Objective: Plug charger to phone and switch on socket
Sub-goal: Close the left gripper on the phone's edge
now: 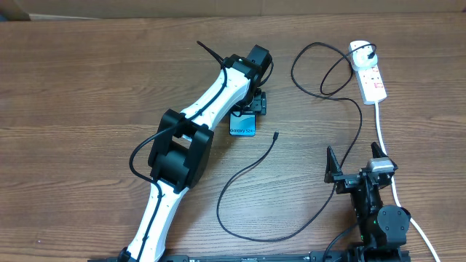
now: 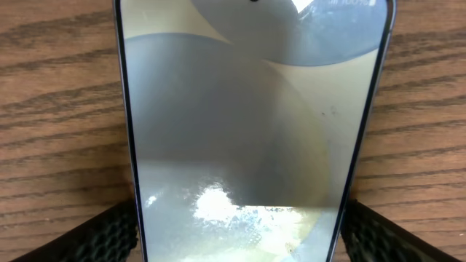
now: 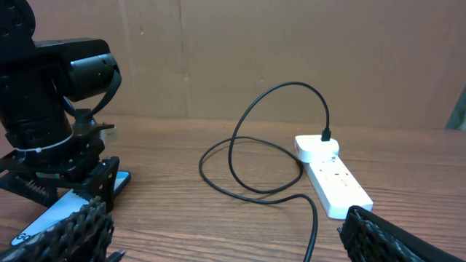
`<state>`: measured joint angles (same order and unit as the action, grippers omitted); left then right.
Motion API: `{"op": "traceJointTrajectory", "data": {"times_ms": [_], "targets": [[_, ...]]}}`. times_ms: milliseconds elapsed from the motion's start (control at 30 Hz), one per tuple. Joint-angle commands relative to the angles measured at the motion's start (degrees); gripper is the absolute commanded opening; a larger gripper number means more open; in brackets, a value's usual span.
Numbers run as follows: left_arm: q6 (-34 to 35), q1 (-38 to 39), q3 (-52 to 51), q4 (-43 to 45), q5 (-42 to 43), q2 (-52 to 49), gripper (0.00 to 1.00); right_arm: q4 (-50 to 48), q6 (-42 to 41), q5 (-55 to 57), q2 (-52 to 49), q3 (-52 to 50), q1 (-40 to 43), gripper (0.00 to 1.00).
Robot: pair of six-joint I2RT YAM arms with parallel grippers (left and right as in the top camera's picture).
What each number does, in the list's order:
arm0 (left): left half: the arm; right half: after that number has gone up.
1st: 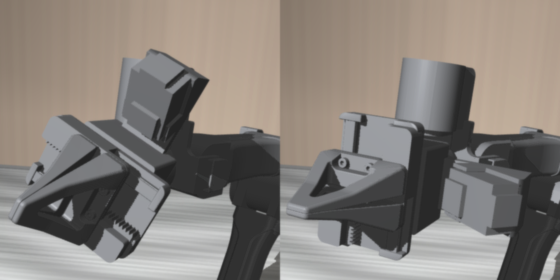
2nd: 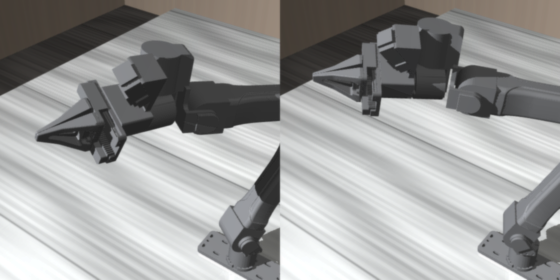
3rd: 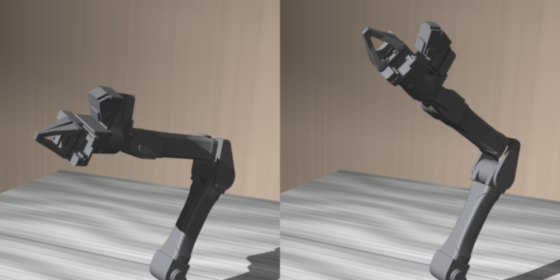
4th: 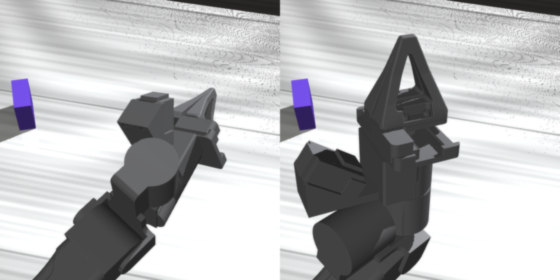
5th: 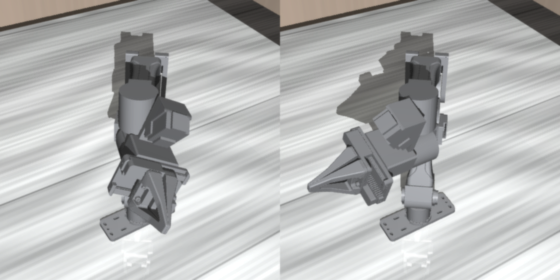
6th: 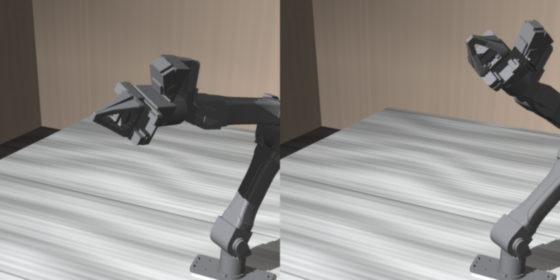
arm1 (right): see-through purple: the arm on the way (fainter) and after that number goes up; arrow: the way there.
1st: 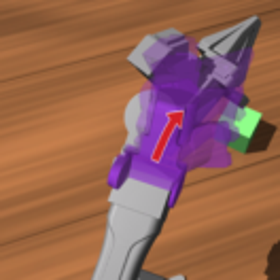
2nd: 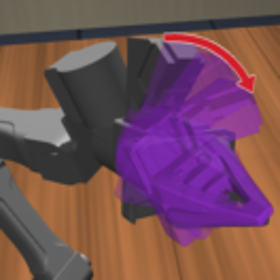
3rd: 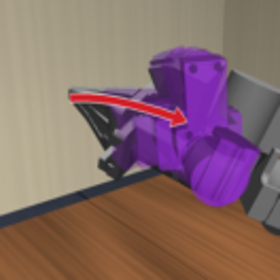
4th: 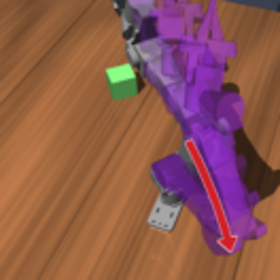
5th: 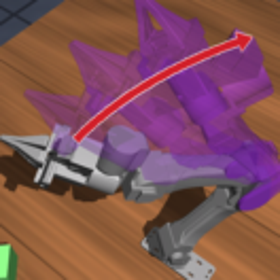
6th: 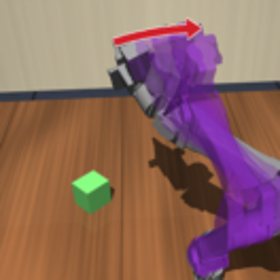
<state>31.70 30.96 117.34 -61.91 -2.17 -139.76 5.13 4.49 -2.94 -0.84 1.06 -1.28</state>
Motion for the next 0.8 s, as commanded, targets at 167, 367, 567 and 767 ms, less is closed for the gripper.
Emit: {"op": "traceJointTrajectory", "data": {"times_ms": [167,367,567,767], "targets": [[-0.4,-0.5,-2.2,0.0,1.6,-2.4,0.84,-0.4,0.1,0.3,0.7,-0.6,-0.4,1.00],[-0.4,-0.5,-2.2,0.0,1.6,-2.4,0.79,-0.4,0.1,0.3,0.7,-0.6,-0.4,1.00],[-0.4,-0.5,-2.2,0.0,1.6,-2.4,0.77,-0.4,0.1,0.3,0.7,-0.6,-0.4,1.00],[-0.4,-0.5,-2.2,0.0,1.6,-2.4,0.78,-0.4,0.1,0.3,0.7,-0.6,-0.4,1.00]]}}
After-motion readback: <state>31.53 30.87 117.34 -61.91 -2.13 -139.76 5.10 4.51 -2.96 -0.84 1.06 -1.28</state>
